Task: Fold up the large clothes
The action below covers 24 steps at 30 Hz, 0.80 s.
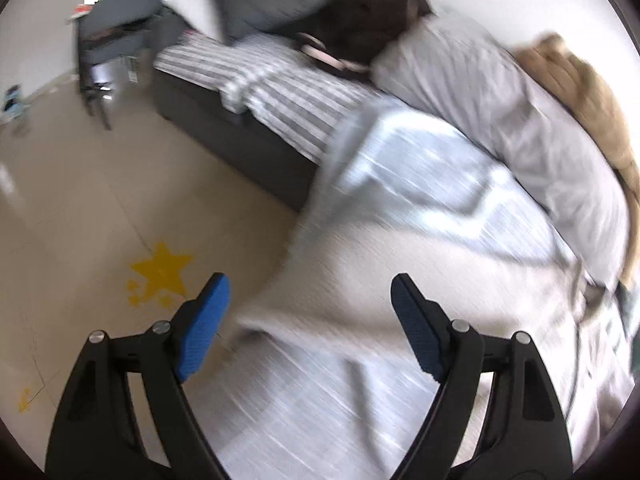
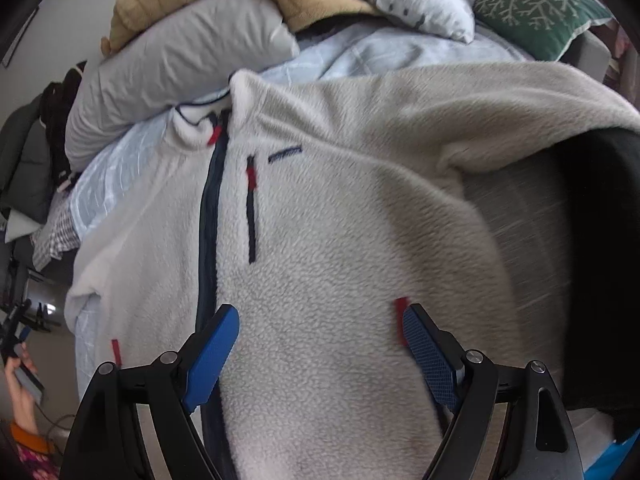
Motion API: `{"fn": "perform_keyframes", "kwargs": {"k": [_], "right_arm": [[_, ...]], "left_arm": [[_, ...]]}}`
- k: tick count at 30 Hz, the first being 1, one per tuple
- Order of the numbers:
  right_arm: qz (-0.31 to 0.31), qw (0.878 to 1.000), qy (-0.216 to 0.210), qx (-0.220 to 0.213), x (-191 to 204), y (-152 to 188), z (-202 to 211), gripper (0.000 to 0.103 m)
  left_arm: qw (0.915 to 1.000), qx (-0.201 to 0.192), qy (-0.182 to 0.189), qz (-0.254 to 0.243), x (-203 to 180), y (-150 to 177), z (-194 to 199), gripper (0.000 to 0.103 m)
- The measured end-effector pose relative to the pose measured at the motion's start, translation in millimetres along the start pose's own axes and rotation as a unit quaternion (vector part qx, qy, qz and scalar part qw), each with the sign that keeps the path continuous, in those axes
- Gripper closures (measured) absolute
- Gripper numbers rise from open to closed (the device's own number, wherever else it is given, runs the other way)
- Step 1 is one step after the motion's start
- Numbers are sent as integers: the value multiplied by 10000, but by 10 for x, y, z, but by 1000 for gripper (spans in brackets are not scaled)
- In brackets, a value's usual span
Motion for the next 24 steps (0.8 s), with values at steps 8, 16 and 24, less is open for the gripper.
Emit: {"fn": "perform_keyframes", "kwargs": {"k": [8, 16, 24], "right_arm": [[-305, 9986, 147, -414, -624, -168, 547, 17], [-1590, 9843, 273, -720, -1856, -389, 873, 17], [-2444, 9650, 405, -857, -2811, -614, 930, 17]], "left_arm": [[9918, 624, 490, -1002, -1132, 558, 178, 20], [9800, 1121, 702, -1490, -1879, 1016, 238, 18], [9751, 1515, 862, -1370, -2421, 1344, 207, 18]]}}
Point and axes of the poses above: each gripper's, at about its wrist camera, not at the fingertips, and z roughly against the way its jaws point, x to its left, y to its underside, the point moved 8 cm from there along -z, roughly the way its jaws point, and after that the axes turned 10 degrees about x, right-handed, at the moved point
